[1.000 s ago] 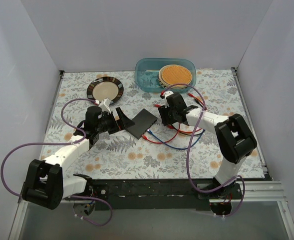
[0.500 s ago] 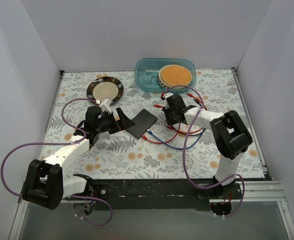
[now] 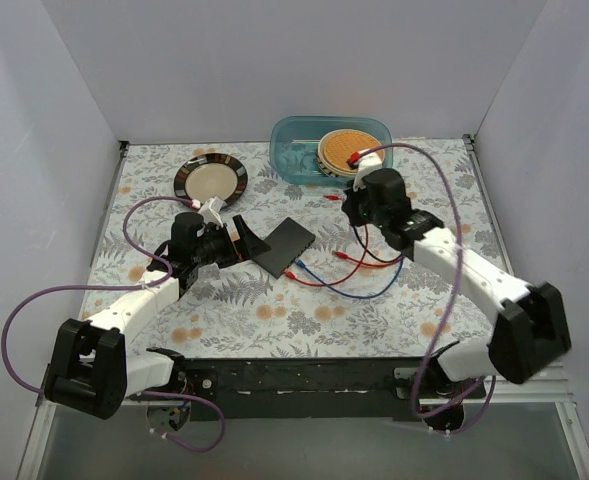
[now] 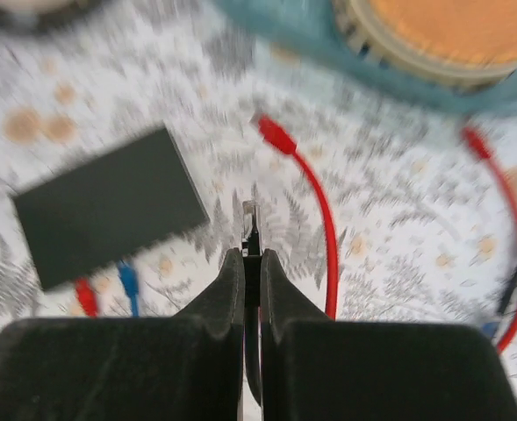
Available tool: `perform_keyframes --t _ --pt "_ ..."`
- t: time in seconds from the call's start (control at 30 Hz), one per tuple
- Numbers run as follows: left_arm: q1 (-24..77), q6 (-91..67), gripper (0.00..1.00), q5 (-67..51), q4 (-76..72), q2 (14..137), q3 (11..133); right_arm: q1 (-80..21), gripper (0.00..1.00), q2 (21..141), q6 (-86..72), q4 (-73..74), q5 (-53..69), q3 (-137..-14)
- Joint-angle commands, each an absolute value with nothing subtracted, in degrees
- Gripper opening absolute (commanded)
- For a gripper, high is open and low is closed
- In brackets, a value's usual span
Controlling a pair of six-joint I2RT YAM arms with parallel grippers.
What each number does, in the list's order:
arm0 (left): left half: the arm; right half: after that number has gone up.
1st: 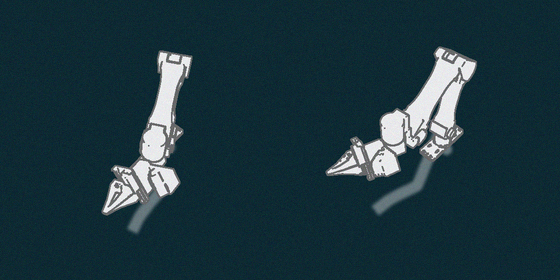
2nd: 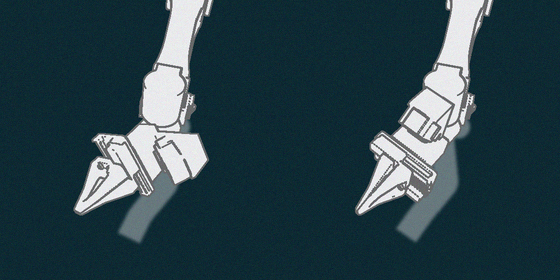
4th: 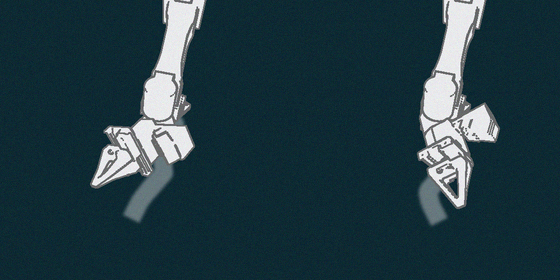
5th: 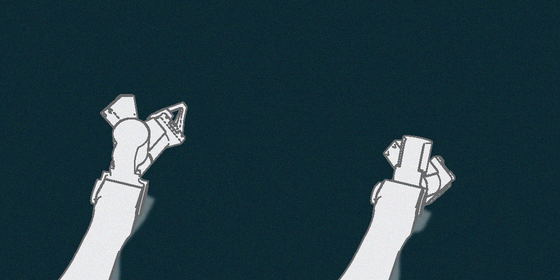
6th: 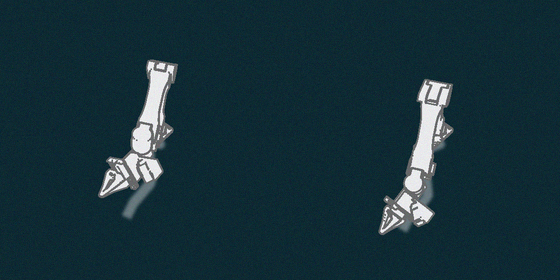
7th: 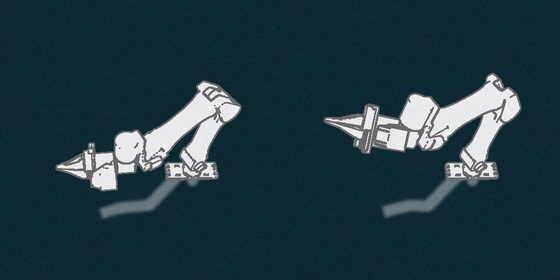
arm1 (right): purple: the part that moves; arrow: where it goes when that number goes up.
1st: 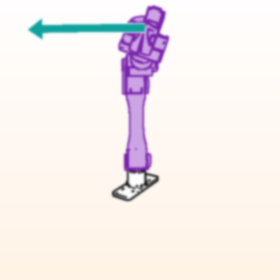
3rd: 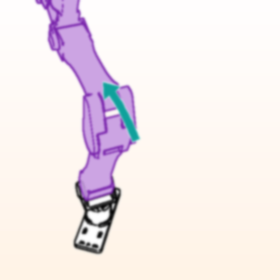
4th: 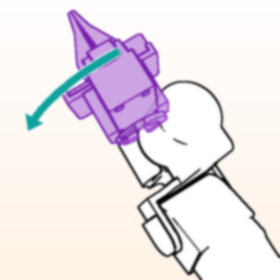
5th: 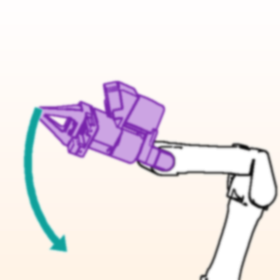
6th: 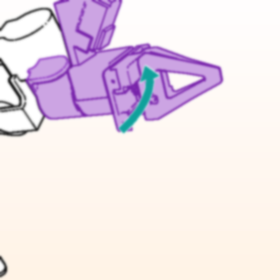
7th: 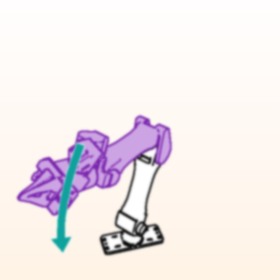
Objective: Insert the plug into the switch port
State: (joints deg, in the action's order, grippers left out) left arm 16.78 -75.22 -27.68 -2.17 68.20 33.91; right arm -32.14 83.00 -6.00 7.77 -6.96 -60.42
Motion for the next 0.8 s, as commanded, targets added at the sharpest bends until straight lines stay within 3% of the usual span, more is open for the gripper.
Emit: perform_keyframes --t 0.0,0.43,0.77 --pt "16.96 -74.71 0.98 -28.48 -2.55 66.54 35.60 -31.90 0.01 69.19 -6.24 0.53 -9.14 -60.82" --pt "17.05 -74.80 0.98 -28.65 -1.41 64.25 36.30 -31.82 0.01 38.88 -3.87 -14.41 -18.18 -59.41" --pt "16.96 -75.06 0.98 -28.92 -1.14 63.54 36.65 -31.90 0.01 27.25 -1.15 -17.14 -22.06 -58.45"
